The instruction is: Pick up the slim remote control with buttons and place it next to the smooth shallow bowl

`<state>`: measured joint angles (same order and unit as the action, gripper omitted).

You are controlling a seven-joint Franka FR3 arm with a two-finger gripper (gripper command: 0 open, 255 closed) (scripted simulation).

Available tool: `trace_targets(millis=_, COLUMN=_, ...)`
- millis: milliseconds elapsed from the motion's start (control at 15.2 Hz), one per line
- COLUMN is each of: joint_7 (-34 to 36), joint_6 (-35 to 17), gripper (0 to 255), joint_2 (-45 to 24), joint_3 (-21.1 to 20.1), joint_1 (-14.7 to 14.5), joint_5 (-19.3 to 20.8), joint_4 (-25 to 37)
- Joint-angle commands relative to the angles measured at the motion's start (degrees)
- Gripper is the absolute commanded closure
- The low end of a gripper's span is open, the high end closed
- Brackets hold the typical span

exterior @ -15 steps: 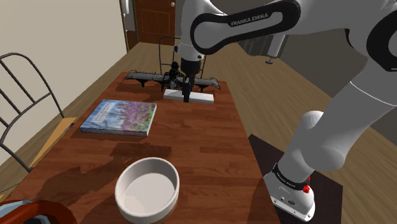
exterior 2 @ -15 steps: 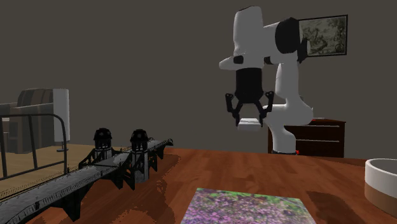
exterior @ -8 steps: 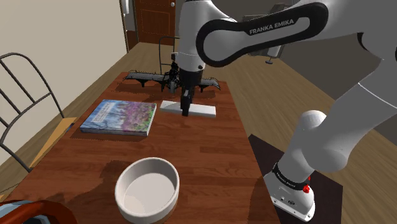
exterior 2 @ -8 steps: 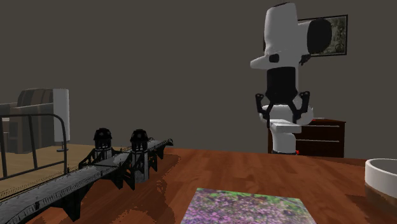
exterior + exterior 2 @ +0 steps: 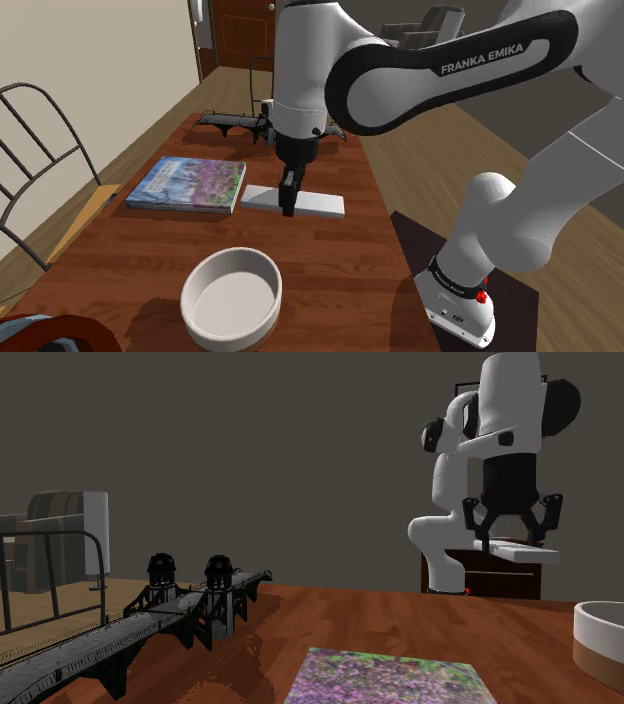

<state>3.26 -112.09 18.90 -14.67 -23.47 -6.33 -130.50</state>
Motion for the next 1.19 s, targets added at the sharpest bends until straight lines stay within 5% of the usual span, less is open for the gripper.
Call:
trace_targets(millis=0, joint_7=2.68, joint_6=-0.23, gripper=255, joint_2=0.41, joint_3=-1.82, joint_1=-1.18, joint_5=-0.74, joint_4=-0.44)
trace_targets(millis=1122, joint_7=28.79, joint_6=-0.61, gripper=255, joint_2=-8.39, joint_3=-19.42, joint_1=-9.40, joint_5=-1.10, joint_4=9.49)
